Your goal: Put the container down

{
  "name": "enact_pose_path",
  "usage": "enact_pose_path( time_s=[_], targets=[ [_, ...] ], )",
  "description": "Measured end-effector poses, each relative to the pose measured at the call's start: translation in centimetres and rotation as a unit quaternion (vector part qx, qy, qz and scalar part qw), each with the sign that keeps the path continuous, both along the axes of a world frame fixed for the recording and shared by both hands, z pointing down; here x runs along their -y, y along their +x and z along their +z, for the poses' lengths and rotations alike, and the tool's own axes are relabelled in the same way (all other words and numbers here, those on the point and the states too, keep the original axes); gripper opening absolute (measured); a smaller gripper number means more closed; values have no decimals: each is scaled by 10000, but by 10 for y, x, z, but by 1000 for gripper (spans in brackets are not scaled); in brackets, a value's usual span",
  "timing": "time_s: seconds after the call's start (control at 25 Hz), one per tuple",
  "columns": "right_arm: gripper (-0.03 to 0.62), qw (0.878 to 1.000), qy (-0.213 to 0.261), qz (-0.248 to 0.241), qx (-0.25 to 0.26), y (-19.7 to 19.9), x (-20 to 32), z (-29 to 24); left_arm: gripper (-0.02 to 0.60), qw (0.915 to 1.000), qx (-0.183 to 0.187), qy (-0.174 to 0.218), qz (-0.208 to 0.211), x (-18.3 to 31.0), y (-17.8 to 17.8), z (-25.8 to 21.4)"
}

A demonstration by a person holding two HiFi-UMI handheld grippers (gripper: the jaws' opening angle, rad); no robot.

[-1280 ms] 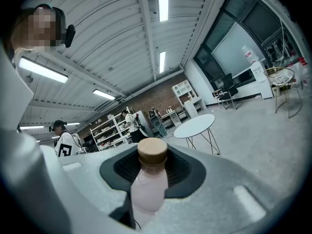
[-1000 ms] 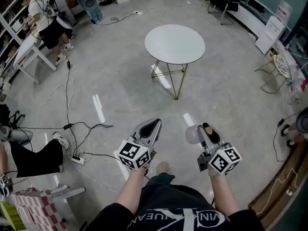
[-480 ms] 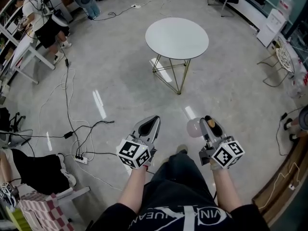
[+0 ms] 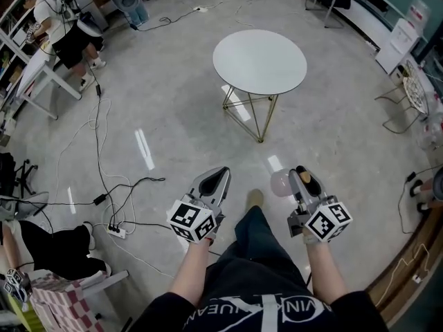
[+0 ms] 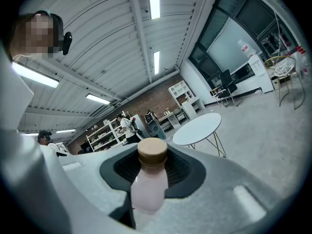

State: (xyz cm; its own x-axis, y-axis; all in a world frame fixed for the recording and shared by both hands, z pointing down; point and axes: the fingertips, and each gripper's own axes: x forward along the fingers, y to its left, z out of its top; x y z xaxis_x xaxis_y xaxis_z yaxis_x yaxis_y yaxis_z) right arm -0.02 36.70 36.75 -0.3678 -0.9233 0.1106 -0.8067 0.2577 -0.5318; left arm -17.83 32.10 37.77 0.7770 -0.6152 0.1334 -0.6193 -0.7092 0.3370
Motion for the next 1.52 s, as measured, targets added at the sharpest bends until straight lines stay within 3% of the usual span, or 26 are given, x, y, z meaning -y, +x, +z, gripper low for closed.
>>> enact_pose_path(
  time_s=[0.88,1.52],
  targets=[
    [123,9994,-182,-302,-33,51,167,11,14,9997,41,-242,-46,169,66,12],
    [123,9982,-282,-521,-18,92,233,27,14,9994,99,-276,-164,233,110,21]
  ],
)
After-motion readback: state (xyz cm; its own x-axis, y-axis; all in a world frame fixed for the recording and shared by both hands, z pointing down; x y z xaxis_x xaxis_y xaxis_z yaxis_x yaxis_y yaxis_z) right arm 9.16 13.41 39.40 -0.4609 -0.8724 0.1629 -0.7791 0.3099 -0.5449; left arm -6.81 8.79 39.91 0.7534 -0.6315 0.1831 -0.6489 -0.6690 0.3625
